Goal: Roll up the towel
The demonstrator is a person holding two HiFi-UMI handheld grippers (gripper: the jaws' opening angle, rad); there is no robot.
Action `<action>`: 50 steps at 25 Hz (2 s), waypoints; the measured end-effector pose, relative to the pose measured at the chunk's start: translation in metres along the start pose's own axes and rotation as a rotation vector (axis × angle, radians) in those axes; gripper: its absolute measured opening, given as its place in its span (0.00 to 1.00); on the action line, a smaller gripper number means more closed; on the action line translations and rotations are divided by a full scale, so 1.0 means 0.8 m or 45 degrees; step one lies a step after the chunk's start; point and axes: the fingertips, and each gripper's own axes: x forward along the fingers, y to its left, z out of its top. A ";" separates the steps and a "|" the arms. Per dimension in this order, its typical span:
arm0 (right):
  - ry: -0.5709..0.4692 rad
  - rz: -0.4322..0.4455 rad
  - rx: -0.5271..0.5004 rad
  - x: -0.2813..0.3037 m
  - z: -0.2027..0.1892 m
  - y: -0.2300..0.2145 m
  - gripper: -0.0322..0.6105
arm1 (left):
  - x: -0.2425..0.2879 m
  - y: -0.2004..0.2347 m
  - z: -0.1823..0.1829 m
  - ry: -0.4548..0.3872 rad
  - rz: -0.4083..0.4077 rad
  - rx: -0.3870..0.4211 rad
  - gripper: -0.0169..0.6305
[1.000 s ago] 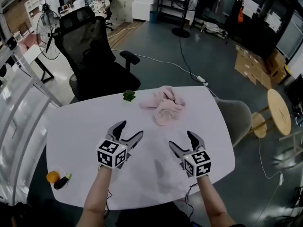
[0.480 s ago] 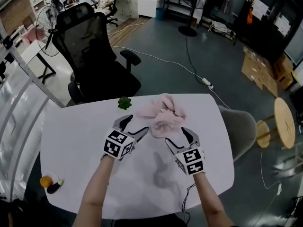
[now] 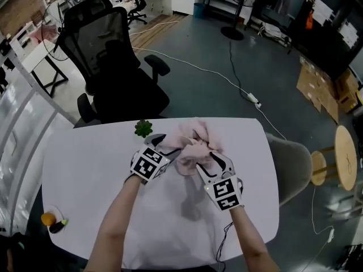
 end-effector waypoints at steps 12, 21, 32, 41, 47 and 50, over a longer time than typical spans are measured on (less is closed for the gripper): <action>0.007 -0.051 0.015 0.007 -0.008 -0.018 0.14 | 0.010 0.017 -0.034 0.148 0.090 -0.024 0.05; -0.045 -0.100 0.043 -0.033 0.008 -0.026 0.13 | -0.033 0.014 -0.014 0.086 0.134 0.009 0.05; -0.178 -0.144 0.077 -0.114 0.056 -0.037 0.12 | -0.178 0.037 0.039 -0.114 0.314 0.042 0.05; -0.196 -0.167 0.059 -0.171 0.071 -0.003 0.12 | -0.323 0.044 0.028 -0.204 0.440 0.031 0.05; -0.156 -0.178 0.005 -0.207 0.064 0.027 0.12 | -0.431 0.049 -0.005 -0.247 0.544 -0.009 0.05; -0.127 -0.179 -0.007 -0.219 0.054 0.046 0.12 | -0.476 0.051 -0.024 -0.261 0.587 -0.028 0.05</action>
